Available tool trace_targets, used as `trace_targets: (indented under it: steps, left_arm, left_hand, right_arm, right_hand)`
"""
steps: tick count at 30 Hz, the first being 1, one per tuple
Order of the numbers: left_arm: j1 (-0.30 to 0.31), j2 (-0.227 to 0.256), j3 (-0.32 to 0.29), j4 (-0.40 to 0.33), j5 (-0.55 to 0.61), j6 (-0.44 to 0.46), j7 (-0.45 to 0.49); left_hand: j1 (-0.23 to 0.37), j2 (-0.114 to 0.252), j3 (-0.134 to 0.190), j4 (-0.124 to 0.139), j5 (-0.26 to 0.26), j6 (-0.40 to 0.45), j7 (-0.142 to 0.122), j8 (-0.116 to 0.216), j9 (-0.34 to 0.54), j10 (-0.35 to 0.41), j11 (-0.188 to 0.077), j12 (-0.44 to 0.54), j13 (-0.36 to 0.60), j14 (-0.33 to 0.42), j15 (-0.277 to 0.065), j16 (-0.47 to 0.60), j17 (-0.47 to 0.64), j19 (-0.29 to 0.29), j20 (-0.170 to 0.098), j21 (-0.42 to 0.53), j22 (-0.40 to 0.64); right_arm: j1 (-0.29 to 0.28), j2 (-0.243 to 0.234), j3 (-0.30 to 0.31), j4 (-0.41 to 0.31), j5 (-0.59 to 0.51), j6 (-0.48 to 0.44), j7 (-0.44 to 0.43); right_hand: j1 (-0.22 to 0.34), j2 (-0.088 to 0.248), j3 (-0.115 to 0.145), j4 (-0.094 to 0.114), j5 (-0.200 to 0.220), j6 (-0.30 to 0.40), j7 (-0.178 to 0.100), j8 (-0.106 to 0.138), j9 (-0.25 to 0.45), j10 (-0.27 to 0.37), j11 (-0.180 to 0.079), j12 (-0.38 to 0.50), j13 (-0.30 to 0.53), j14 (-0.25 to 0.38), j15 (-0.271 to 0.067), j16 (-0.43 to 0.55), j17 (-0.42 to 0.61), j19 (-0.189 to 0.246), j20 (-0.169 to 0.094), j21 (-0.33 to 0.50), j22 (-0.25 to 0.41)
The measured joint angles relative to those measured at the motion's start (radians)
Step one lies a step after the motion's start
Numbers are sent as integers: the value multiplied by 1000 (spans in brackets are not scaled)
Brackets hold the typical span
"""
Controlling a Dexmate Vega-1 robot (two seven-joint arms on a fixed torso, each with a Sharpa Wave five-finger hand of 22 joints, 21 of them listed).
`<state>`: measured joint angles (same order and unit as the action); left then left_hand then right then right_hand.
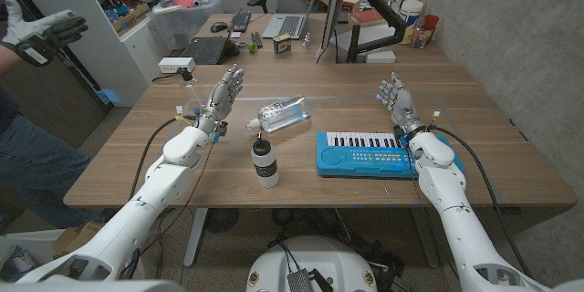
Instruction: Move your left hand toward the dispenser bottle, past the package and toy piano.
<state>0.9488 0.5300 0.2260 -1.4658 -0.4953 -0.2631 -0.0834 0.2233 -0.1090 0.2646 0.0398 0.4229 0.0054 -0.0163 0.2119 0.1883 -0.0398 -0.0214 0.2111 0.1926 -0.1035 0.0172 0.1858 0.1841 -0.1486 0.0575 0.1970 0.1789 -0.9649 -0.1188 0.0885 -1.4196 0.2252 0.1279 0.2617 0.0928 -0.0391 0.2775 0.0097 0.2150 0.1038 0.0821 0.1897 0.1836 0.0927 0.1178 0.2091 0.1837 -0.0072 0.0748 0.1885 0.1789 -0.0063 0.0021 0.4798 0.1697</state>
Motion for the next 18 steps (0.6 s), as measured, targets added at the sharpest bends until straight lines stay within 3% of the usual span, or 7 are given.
trace_targets:
  steps: [18]
  left_arm:
    - [8,22,-22,-20,15,-1,18]
  left_hand:
    - [8,0,-4,-4,0,5,-5,0,0,0,0,0,1,0,0,0,0,0,0,0,0]
  right_arm:
    - [3,2,1,8,-4,2,0]
  right_hand:
    - [0,0,-4,-4,0,0,0,0,0,0,0,0,0,6,6,0,0,0,0,-10,0]
